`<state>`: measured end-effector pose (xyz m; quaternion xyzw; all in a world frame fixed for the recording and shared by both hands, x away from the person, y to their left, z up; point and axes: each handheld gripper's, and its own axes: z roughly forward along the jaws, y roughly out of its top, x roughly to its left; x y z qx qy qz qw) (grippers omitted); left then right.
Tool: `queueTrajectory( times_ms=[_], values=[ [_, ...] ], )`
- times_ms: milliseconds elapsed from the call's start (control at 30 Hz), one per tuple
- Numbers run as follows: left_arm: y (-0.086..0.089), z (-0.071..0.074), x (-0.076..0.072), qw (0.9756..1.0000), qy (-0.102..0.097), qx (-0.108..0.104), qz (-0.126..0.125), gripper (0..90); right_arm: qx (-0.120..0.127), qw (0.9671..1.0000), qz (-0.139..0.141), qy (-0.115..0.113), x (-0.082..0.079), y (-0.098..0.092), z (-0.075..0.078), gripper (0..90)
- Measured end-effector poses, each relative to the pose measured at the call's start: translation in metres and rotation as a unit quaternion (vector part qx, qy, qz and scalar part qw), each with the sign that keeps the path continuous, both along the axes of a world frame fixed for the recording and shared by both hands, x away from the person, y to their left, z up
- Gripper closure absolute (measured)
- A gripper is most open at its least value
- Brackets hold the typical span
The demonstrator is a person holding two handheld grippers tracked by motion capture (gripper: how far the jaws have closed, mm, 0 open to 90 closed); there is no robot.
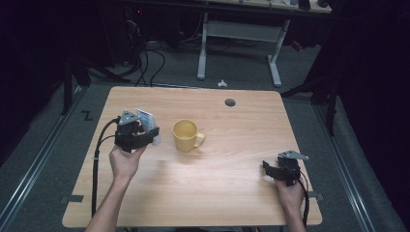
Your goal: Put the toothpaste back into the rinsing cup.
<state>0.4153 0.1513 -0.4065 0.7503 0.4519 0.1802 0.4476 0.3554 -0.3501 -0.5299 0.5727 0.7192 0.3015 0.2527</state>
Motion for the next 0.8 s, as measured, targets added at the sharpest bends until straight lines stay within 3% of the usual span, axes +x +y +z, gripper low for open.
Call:
queueTrajectory(
  times_ms=[400, 600, 800],
  values=[
    [-0.013, 0.014, 0.005, 0.9998, -0.008, 0.000, -0.019, 56.0, 0.000, 1.0000, 0.000, 0.000, 0.000, 0.000, 0.000, 31.2],
    [-0.017, 0.017, 0.008, 0.9996, -0.009, -0.012, -0.024, 56.3, 0.000, 1.0000, 0.000, 0.000, 0.000, 0.000, 0.000, 31.2],
    [-0.025, 0.022, 0.009, 0.9994, -0.013, -0.003, -0.032, 56.5, 0.000, 1.0000, 0.000, 0.000, 0.000, 0.000, 0.000, 31.1]
  ],
)
